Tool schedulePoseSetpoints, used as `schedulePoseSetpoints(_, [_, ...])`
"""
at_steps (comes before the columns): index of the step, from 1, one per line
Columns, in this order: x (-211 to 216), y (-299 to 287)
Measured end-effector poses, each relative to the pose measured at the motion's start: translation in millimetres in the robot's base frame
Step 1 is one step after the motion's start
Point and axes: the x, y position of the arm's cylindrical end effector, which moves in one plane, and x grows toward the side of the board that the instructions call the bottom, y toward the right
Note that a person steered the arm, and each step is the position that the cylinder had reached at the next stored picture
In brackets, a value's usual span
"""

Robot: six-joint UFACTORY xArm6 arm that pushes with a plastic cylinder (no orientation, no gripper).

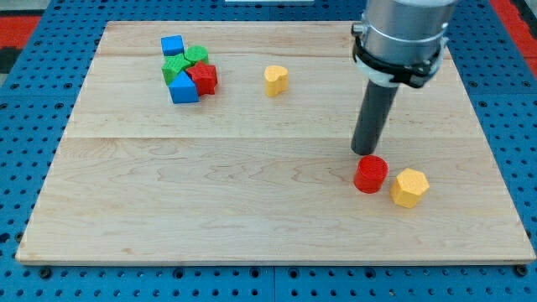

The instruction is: Push the red star into the yellow heart

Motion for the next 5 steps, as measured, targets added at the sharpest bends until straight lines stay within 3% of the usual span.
schedulePoseSetpoints(2, [-16.2, -173.6])
schedulePoseSetpoints(3, [-40.9, -233.8])
schedulePoseSetpoints(5, [-77.0, -214.4])
